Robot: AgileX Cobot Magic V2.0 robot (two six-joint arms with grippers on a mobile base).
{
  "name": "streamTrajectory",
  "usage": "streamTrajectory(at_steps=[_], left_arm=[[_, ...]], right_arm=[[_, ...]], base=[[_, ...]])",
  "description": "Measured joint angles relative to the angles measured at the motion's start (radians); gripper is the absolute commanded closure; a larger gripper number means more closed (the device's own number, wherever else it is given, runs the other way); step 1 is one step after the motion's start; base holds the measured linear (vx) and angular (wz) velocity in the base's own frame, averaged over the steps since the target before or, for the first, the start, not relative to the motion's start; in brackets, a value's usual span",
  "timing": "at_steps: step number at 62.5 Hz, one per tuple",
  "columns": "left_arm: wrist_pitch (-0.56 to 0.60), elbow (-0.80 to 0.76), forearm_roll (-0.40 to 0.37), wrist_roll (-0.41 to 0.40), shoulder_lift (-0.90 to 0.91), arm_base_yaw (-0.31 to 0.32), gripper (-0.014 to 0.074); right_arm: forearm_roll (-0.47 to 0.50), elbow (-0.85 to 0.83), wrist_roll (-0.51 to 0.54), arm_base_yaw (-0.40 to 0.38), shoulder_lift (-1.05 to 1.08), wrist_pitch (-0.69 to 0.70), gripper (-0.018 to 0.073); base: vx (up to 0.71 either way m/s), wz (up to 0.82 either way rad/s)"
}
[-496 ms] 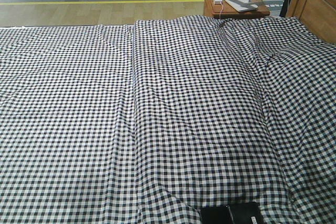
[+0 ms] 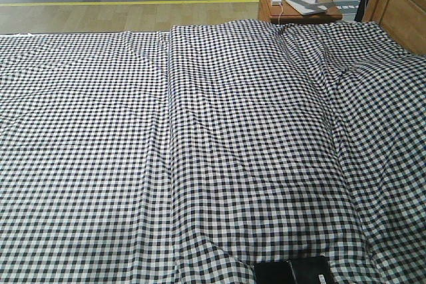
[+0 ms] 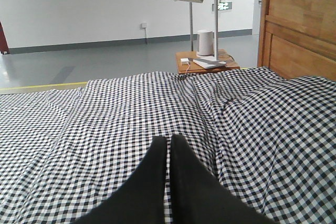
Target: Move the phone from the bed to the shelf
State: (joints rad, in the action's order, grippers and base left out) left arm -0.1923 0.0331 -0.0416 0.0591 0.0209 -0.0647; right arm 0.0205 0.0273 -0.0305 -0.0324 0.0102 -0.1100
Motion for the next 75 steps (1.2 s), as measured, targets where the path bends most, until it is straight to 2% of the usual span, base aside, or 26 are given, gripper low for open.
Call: streamTrajectory(at_steps=[47, 52, 64, 75], left_arm=[[0.0, 0.0, 0.0, 0.0, 0.0, 0.0, 0.0595], [0.0, 0.0, 0.0, 0.0, 0.0, 0.0, 0.0595], [0.0, 0.0, 0.0, 0.0, 0.0, 0.0, 0.0595], [0.0, 0.0, 0.0, 0.0, 0.0, 0.0, 0.0595]], right_arm=[[0.0, 0.0, 0.01, 0.0, 0.0, 0.006, 0.0564], [0.0, 0.0, 0.012, 0.0, 0.0, 0.055, 0.0564], [0.0, 0.0, 0.031, 0.0, 0.0, 0.316, 0.0564], [0.0, -0.109, 0.078, 0.0, 0.0, 0.34, 0.0564]], base=[[0.0, 0.0], [0.0, 0.0], [0.0, 0.0], [0.0, 0.0]])
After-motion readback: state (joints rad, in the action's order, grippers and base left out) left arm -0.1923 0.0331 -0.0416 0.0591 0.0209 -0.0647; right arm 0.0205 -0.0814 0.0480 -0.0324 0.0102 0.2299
